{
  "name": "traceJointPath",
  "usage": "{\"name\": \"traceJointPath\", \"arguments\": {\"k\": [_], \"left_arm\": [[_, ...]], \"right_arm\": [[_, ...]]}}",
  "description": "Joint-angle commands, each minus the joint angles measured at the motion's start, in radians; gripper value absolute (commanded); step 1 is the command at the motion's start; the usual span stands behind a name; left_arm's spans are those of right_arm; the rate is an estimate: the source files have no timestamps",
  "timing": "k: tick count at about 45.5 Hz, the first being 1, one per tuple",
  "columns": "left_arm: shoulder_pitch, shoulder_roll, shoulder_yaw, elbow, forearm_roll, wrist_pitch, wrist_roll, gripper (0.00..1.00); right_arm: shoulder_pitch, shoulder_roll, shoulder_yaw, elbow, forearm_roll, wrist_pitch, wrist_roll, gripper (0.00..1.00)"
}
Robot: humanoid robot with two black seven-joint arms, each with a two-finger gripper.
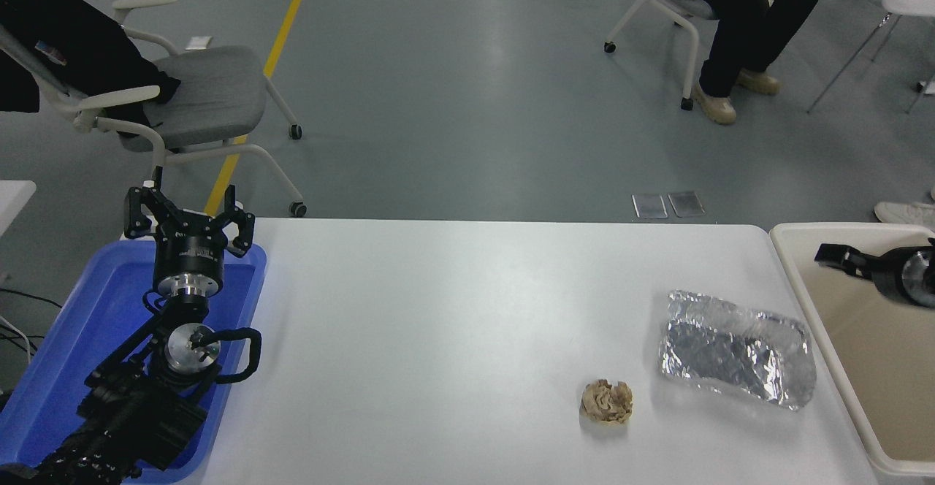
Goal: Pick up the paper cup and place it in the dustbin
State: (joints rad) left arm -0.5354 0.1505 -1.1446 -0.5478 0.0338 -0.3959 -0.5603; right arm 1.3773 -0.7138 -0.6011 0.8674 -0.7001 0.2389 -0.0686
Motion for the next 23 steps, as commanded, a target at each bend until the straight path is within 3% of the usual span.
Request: {"name": "traceJointPath", "arguments": {"k": [1,12,23], "left_arm": [[0.000,0.000,0.000,0.000,0.000,0.000,-0.001,0.99],[0.002,0.001,0.000,0.000,0.000,0.000,-0.001,0.99],[0.002,0.001,0.000,0.000,0.000,0.000,-0.001,0.99]], "right_arm": [[0.437,0.068,-0.315,0.304,0.063,0.077,0.000,1.00],[0.765,0.221,-0.433,0.571,0.326,0.347,0.000,1.00],[0.948,0.393,-0.474,0.660,0.468,0.513,0.001,1.00]]}}
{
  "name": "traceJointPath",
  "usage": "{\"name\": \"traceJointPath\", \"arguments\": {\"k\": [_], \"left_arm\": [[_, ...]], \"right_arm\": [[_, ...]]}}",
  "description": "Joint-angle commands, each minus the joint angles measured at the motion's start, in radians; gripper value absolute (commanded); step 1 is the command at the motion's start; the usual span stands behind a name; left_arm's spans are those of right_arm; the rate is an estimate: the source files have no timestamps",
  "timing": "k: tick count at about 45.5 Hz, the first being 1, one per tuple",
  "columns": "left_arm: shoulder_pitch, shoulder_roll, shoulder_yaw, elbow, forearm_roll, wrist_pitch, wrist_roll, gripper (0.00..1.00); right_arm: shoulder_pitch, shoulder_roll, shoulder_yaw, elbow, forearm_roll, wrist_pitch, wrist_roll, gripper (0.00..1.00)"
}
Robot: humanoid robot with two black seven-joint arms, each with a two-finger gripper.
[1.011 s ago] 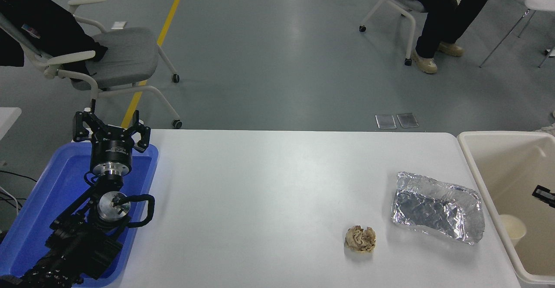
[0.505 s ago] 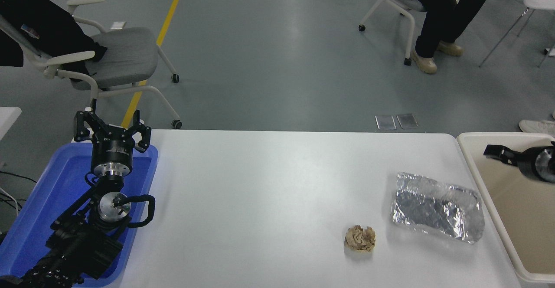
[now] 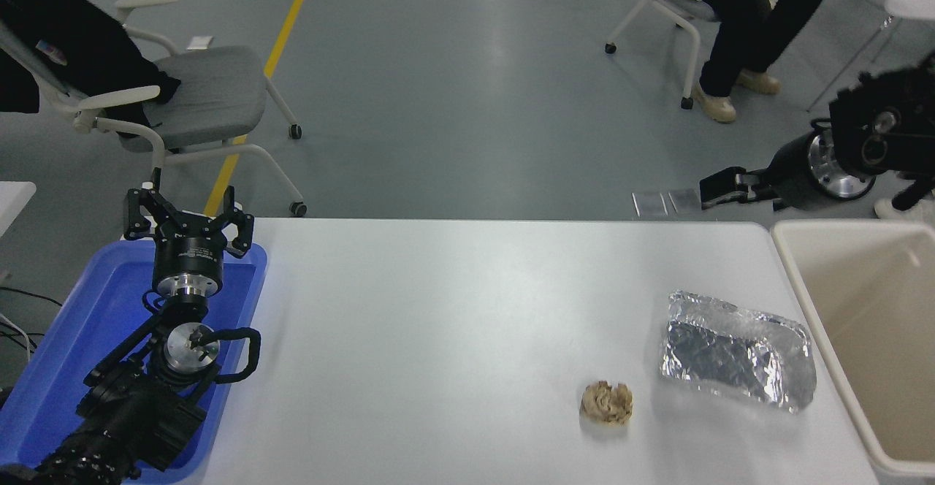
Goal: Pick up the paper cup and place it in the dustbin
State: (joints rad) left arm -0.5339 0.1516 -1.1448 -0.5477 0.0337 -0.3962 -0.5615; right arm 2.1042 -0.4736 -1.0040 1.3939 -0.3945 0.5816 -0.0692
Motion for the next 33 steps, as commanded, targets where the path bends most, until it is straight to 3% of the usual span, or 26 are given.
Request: {"name": "traceJointPath", "arguments": {"k": [1,13,33], "left_arm": [[0.000,0.000,0.000,0.000,0.000,0.000,0.000,0.99],[0.000,0.000,0.000,0.000,0.000,0.000,0.000,0.99],[0.000,0.000,0.000,0.000,0.000,0.000,0.002,0.99]], "right_arm": [[0.235,0.170,-0.071,0.142,0.184,0.175,0.000,1.00],[0.304,0.251,-0.077,0.152,0.258,0.204,-0.003,1.00],[0.277,0.156,-0.194,0.140,0.250,0.204,-0.003,1.00]]}}
